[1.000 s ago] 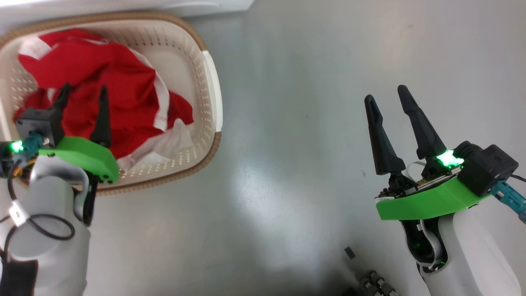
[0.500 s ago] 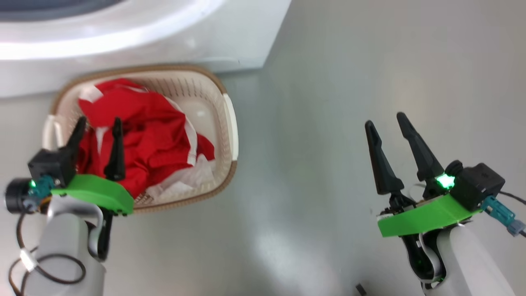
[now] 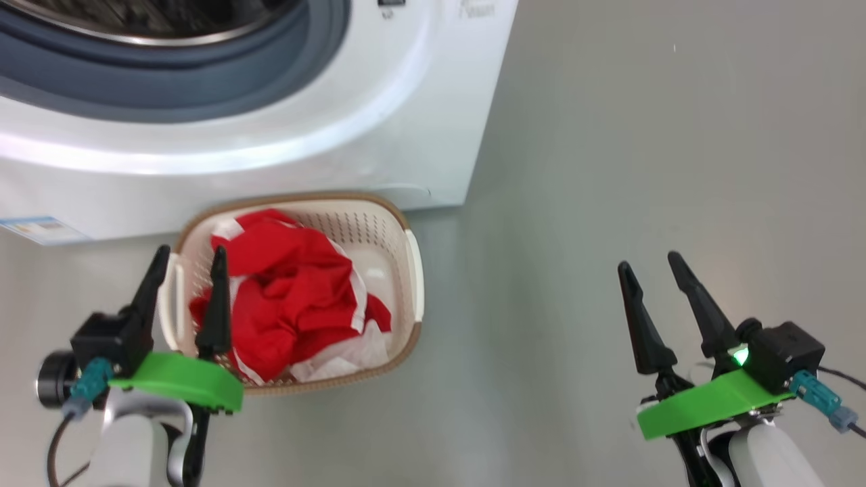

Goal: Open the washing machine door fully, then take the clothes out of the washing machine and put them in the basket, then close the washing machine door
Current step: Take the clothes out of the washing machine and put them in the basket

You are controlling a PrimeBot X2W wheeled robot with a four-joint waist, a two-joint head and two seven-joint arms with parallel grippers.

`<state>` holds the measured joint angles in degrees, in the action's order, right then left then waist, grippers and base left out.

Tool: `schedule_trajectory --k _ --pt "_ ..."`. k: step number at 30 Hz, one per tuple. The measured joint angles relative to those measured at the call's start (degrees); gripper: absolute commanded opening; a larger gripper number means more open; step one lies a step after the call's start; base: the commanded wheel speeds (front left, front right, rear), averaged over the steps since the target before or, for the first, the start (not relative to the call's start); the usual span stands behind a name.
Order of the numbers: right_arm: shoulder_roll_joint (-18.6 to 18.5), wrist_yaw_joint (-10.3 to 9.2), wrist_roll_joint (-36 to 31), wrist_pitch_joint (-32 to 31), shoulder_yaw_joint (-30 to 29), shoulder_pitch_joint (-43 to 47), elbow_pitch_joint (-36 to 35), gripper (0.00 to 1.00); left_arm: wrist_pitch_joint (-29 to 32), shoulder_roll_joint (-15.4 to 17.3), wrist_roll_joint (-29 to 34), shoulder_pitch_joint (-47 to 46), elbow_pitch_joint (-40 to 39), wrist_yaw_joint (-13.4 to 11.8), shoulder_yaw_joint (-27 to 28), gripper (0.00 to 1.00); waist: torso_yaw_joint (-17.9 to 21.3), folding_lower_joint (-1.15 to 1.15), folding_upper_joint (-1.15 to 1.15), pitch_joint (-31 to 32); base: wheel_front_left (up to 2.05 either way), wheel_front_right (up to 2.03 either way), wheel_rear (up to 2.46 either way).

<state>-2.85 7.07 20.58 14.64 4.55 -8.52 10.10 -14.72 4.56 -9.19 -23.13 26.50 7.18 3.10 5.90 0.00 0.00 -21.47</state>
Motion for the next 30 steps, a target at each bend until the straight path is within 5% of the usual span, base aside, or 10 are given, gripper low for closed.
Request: schedule_trajectory --k 15,30 --pt "0.14 0.00 -0.58 0.00 -2.21 7.52 0.55 1.00 0.00 -1.22 0.02 13.22 -10.04 0.00 0.77 1.00 -2.53 0.00 0.00 10.36 0.00 0.00 0.00" --pt "0.29 0.00 -0.58 0.00 -3.76 10.95 0.23 1.00 0.00 -1.93 0.03 21.01 -16.60 0.00 2.50 1.00 -2.43 0.00 0.00 13.21 0.00 0.00 0.00"
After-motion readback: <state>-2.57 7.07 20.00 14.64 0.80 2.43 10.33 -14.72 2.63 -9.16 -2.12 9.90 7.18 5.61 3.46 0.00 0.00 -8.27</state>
